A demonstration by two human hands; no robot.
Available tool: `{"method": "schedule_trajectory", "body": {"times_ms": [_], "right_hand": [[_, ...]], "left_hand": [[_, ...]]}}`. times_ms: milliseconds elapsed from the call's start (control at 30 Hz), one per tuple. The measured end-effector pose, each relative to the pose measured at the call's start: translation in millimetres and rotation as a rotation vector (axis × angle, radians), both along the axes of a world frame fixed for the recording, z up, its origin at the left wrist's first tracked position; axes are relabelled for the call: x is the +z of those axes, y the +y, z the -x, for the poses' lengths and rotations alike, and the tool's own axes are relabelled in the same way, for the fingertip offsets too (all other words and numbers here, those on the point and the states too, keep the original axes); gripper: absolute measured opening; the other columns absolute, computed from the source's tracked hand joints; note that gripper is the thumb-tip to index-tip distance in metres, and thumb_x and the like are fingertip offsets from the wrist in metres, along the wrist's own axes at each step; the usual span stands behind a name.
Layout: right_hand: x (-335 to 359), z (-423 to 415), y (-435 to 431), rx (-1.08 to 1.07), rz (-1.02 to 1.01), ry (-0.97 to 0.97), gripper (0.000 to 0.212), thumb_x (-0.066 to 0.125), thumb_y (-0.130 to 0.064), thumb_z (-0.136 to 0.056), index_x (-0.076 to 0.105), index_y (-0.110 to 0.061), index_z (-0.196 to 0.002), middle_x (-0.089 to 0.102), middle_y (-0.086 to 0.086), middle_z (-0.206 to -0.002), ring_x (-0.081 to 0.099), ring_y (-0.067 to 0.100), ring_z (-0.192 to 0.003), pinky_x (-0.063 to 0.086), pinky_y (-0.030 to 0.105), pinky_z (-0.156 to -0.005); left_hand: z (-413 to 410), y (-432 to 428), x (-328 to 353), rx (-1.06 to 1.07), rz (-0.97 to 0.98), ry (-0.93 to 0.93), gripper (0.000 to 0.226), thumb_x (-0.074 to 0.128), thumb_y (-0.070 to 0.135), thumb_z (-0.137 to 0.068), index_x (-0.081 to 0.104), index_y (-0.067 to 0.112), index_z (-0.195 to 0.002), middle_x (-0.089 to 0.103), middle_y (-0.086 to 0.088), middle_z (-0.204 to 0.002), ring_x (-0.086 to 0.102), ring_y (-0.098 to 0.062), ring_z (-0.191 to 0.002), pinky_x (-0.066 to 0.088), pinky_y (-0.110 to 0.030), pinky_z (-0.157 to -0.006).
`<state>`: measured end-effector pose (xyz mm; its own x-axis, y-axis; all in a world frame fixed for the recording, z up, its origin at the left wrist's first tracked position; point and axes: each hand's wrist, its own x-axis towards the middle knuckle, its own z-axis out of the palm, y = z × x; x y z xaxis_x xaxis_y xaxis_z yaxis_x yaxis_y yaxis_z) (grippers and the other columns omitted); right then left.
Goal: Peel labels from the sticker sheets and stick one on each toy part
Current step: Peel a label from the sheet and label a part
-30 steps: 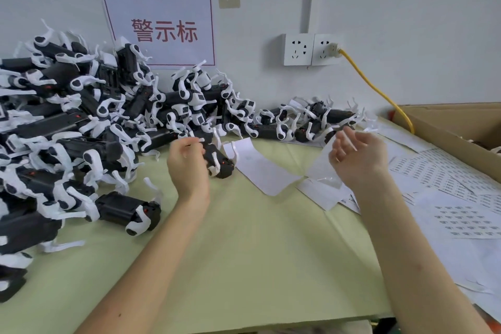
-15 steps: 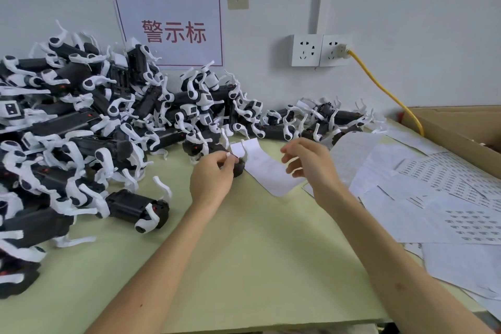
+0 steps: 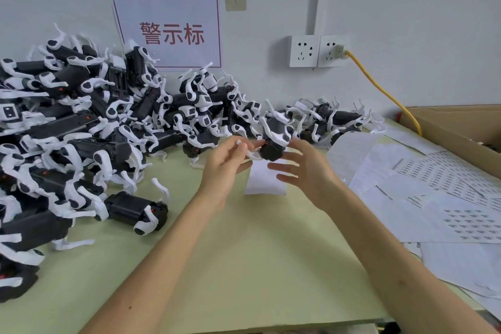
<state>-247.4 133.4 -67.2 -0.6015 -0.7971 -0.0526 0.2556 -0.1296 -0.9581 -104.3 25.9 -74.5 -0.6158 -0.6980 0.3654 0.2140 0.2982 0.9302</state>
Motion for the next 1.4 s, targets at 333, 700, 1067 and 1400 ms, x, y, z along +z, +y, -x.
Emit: {"method": "schedule_trajectory", "body": {"times_ms": [333,700,1067,1400], "right_hand": [[0.2,-3.5,1.0,-0.05,0.003,0.2,0.018,0.056,-0.036,-0.102,0.064,-0.024,-0.114,0.07,0.001,-0.109,0.071,0.015,-0.087,0.052,0.031,-0.078],[5.3,-20.6,5.3,0.184,0.035,0.374,0.038,0.068,-0.022,-0.095,0.063,-0.026,-0.132,0.068,0.005,-0.102,0.064,0.016,-0.087,0.054,0.034,-0.081],[7.6,-18.0,8.7,0.246,0.066,0.52,0.071,0.074,-0.024,-0.077,0.052,-0.029,-0.144,0.068,0.003,-0.129,0.063,0.018,-0.12,0.051,0.043,-0.103],[-8.6,-25.3,0.0,-0.031,0.057,0.852,0.09,0.088,-0.025,-0.078,0.039,-0.031,-0.154,0.063,-0.017,-0.128,0.06,-0.002,-0.114,0.049,0.02,-0.096]], "left_hand": [[-1.7,2.0,3.4,-0.184,-0.156,-0.072,0.029,0.049,0.013,-0.105,0.063,0.02,-0.129,0.075,0.002,-0.121,0.073,-0.024,-0.107,0.054,-0.039,-0.093],[-2.0,2.4,8.2,0.04,-0.259,-0.012,0.026,0.043,0.025,-0.108,0.067,0.016,-0.104,0.078,-0.006,-0.105,0.076,-0.022,-0.082,0.053,-0.024,-0.065],[-3.3,7.2,10.6,0.013,-0.202,-0.008,0.056,0.049,0.061,-0.093,0.071,0.013,-0.111,0.078,-0.004,-0.109,0.076,-0.024,-0.082,0.054,-0.025,-0.065],[-2.7,0.9,8.1,-0.111,-0.345,-0.124,0.059,0.023,0.058,-0.108,0.063,0.024,-0.135,0.072,0.01,-0.127,0.071,-0.017,-0.089,0.05,-0.03,-0.077]]}}
